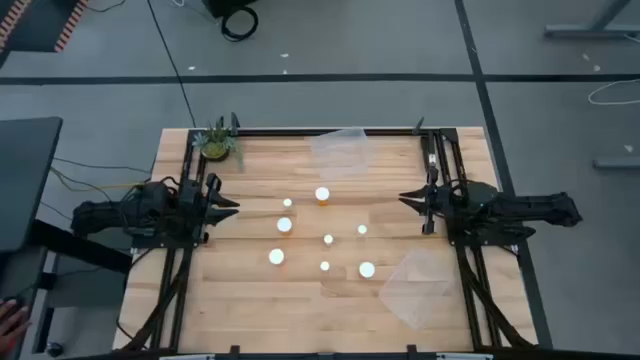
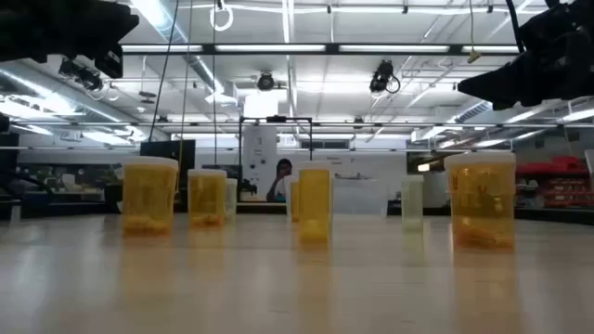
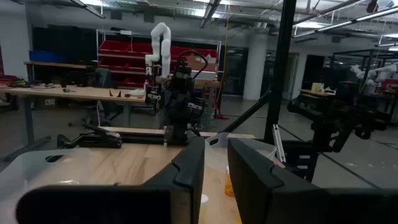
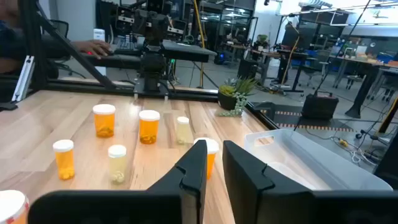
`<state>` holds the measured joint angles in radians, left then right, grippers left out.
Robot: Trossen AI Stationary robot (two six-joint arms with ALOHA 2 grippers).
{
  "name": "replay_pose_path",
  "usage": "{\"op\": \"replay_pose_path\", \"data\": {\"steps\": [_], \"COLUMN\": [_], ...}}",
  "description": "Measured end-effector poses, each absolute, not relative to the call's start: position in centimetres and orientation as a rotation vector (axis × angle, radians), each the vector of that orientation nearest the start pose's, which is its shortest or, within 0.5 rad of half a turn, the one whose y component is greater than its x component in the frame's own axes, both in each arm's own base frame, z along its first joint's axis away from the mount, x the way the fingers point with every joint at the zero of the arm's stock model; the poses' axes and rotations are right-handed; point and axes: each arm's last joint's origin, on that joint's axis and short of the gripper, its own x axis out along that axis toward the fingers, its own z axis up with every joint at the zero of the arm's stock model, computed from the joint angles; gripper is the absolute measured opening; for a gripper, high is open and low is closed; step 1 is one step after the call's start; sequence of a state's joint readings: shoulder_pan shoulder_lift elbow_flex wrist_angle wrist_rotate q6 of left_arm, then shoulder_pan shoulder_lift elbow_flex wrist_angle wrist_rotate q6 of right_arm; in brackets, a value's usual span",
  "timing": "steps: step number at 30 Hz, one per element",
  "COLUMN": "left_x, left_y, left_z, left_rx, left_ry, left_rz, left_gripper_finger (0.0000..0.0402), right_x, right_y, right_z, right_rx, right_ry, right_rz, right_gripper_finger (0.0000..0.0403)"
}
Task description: Pick and place medicine bottles into bin by pill shape (circle, oval)
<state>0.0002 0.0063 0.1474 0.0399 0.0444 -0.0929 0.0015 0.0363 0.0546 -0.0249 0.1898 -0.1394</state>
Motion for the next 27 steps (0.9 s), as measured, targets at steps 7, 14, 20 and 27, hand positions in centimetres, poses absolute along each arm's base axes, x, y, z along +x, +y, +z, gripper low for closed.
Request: {"op": "replay_pose_path", "data": {"steps": [7,14,20,27], "left_x": [8.52,8.52,8.52,8.52], "left_y": [-0.12,-0.12,-0.13,-0.12], "left_z": [21.65,21.65,21.64,21.65], "left_rx": [-0.089,-0.088,-0.089,-0.088], "left_ry": [-0.179,-0.179,-0.179,-0.179], "left_rz": [-0.052,-0.052,-0.052,-0.052], "left_gripper_finger": [0.0084,0.0083,0.0079,0.0087], "right_x": [9.62,9.62,9.62,9.62], "right_y": [-0.53,-0.53,-0.53,-0.53], "right_z": [17.68,17.69,17.69,17.68], "right_rx": [-0.140,-0.140,-0.140,-0.140], "right_ry": [0.020,0.020,0.020,0.020], "right_rz": [-0.188,-0.188,-0.187,-0.188], "right_gripper_finger": [0.0058,0.0058,0.0058,0.0058]}}
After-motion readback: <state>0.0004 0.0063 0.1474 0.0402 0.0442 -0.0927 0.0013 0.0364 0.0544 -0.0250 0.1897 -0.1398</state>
